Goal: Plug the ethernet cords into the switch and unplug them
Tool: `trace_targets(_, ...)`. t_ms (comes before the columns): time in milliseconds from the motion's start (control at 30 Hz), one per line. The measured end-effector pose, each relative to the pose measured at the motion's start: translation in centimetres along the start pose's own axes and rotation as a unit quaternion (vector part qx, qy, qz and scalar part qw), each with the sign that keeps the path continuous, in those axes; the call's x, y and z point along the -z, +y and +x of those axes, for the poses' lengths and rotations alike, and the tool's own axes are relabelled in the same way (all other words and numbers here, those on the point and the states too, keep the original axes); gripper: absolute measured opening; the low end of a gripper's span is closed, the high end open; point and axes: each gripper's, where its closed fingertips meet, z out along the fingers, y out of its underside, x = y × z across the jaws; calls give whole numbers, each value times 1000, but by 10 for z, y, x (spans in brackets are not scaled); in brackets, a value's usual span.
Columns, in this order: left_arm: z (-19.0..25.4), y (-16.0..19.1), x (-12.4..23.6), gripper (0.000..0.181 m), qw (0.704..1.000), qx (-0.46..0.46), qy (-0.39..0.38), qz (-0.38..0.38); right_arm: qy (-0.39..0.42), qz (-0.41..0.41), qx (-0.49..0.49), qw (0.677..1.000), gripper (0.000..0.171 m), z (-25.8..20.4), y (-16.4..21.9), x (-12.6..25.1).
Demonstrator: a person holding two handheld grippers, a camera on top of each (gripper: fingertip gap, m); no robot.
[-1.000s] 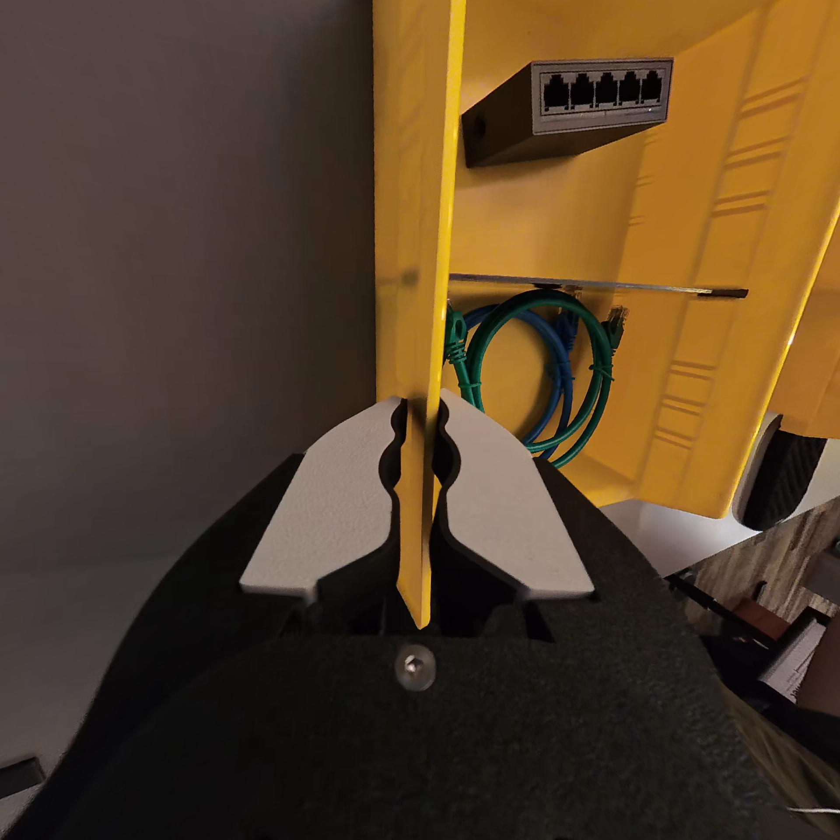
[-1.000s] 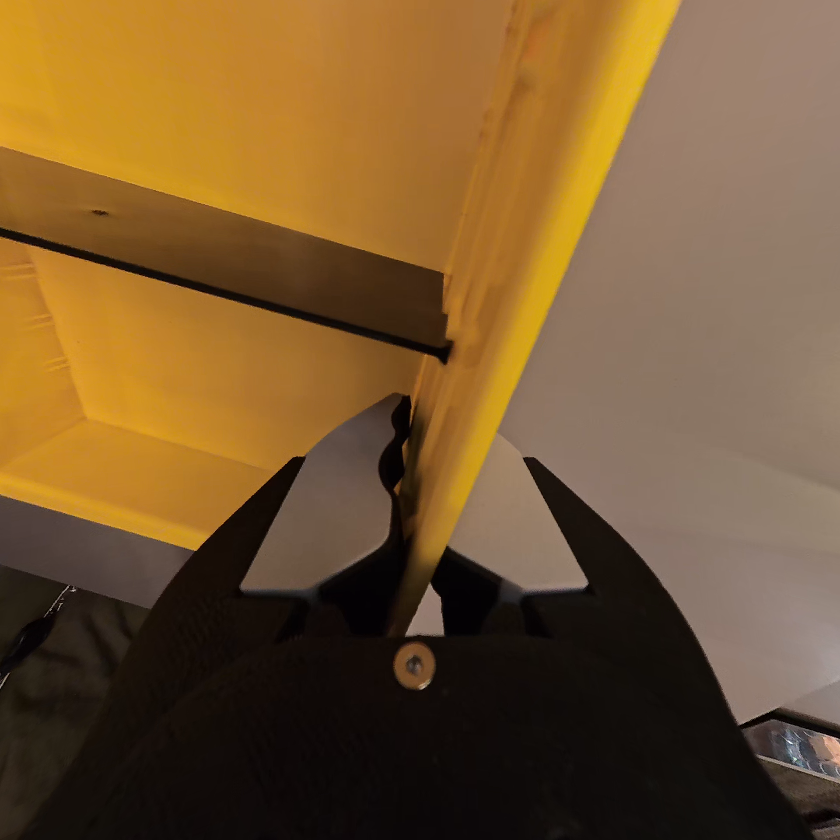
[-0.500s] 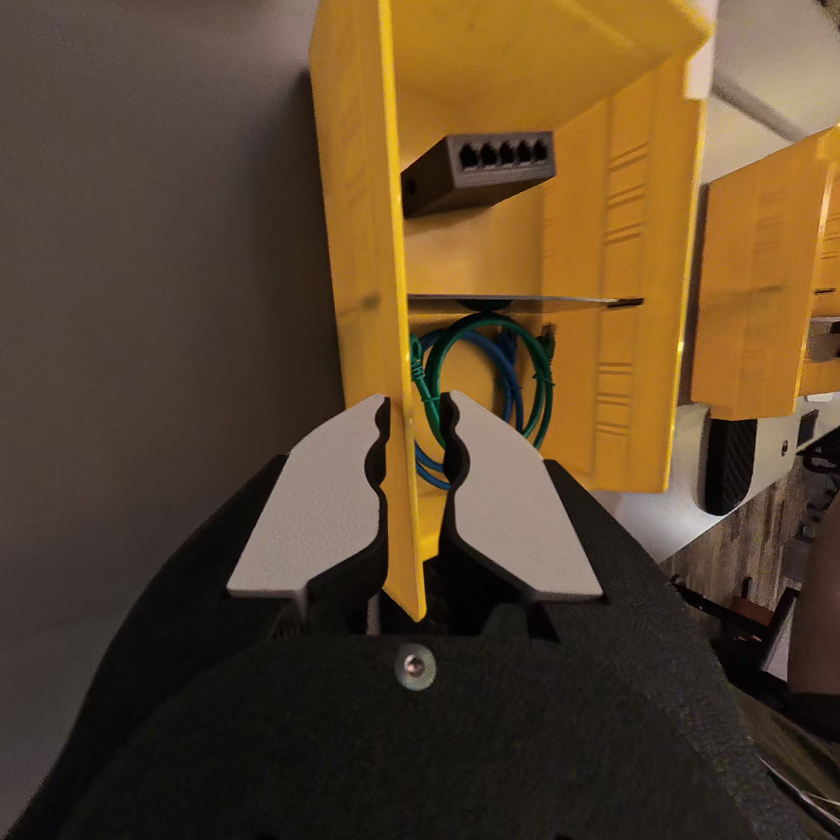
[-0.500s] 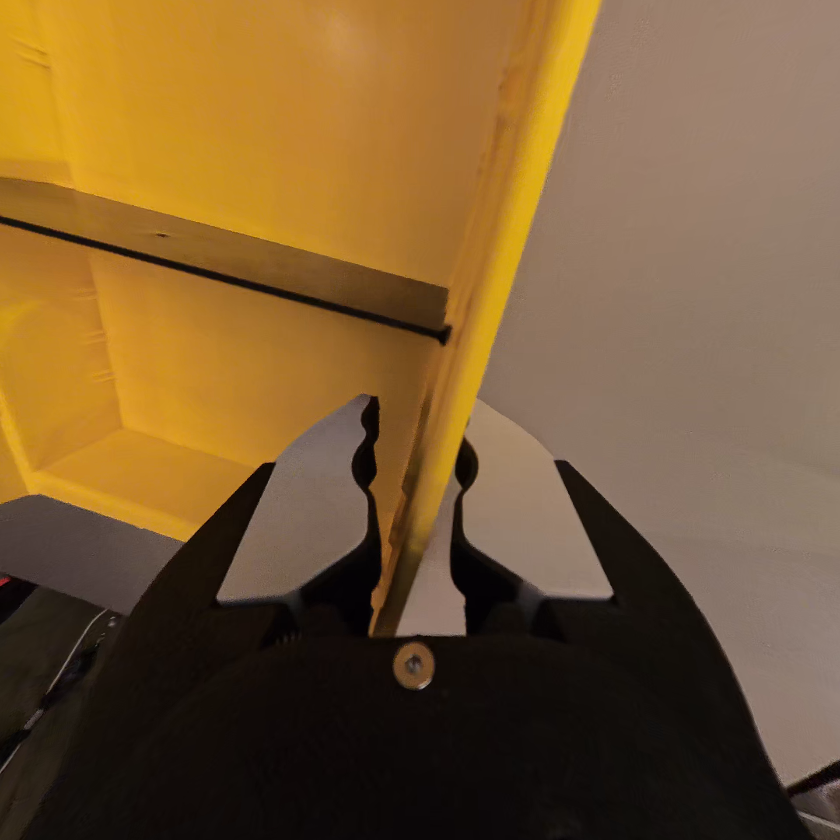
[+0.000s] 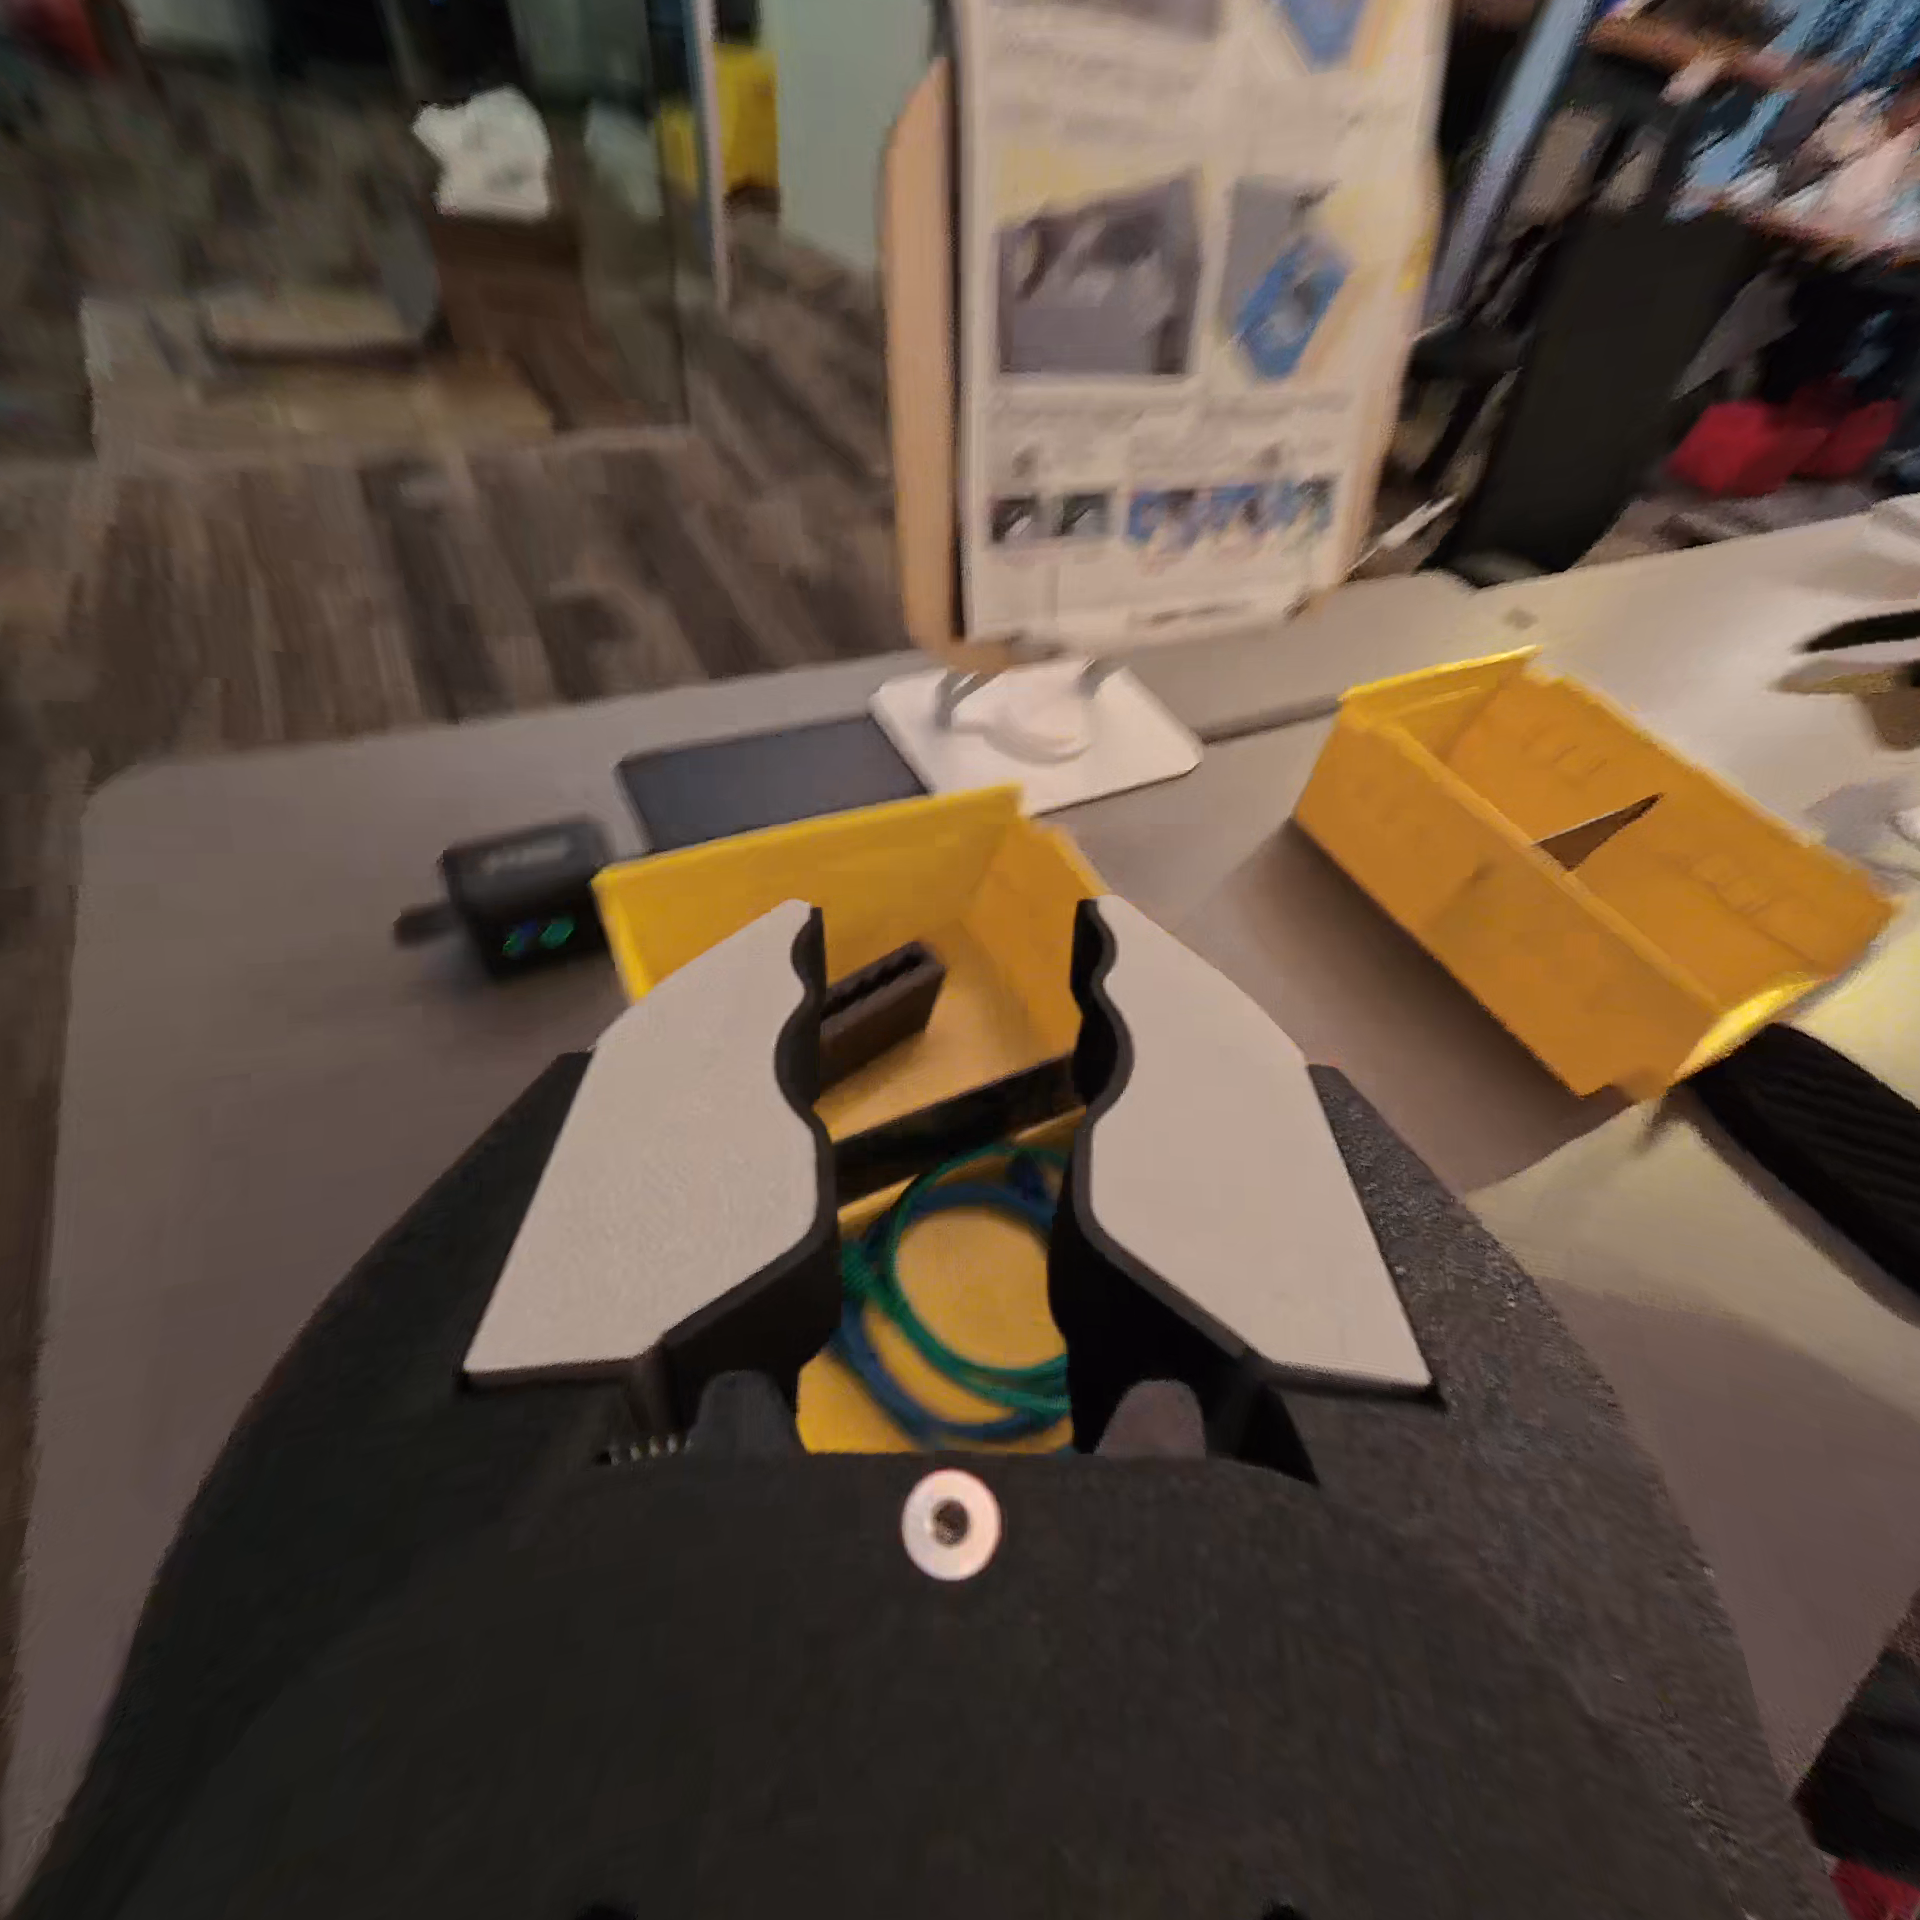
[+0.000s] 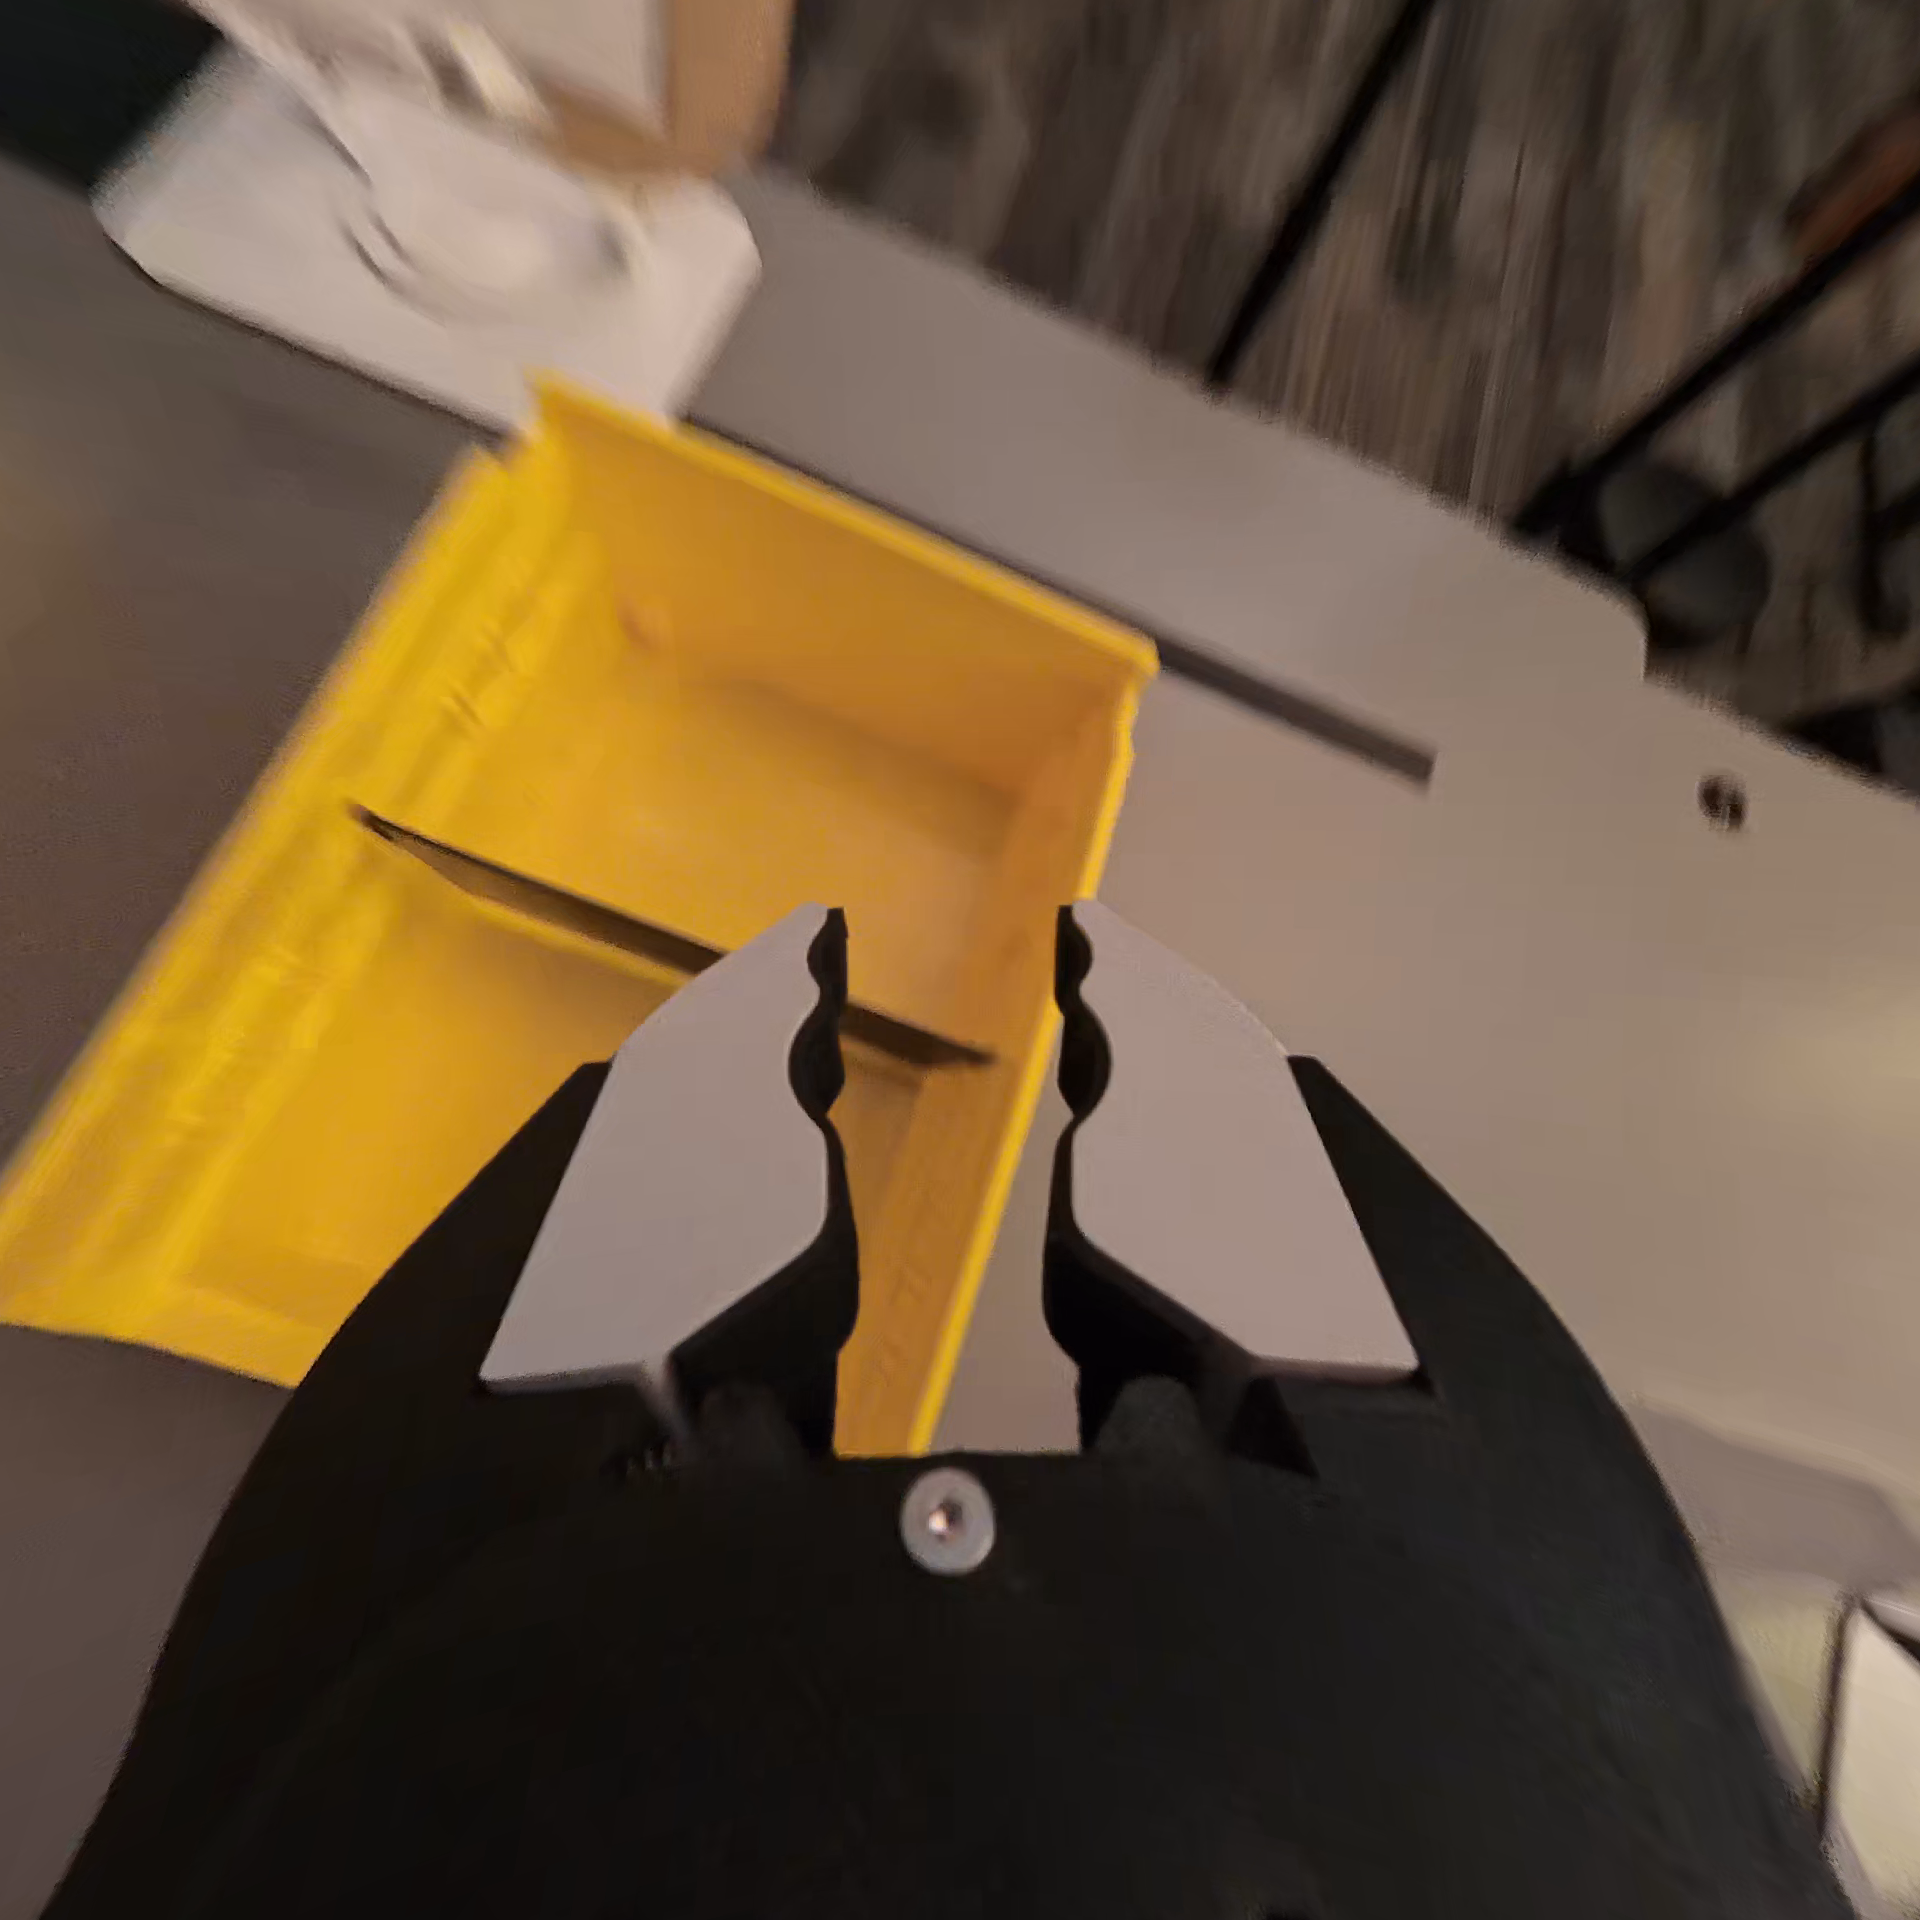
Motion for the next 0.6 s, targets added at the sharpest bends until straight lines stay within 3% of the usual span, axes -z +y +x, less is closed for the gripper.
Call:
trace_targets(133, 55, -30, 5, 50, 994, -20, 69, 81, -43, 170, 23, 984, 43, -48, -67, 37)
trace_targets(333, 115, -57, 17, 48, 964, -53, 151, 214, -147, 336, 33, 930, 73, -122, -122, 74)
trace_targets(600, 170, -64, -14, 48, 949, -98, 211, 215, -219, 466, 77, 854, 78, -180, -155, 105)
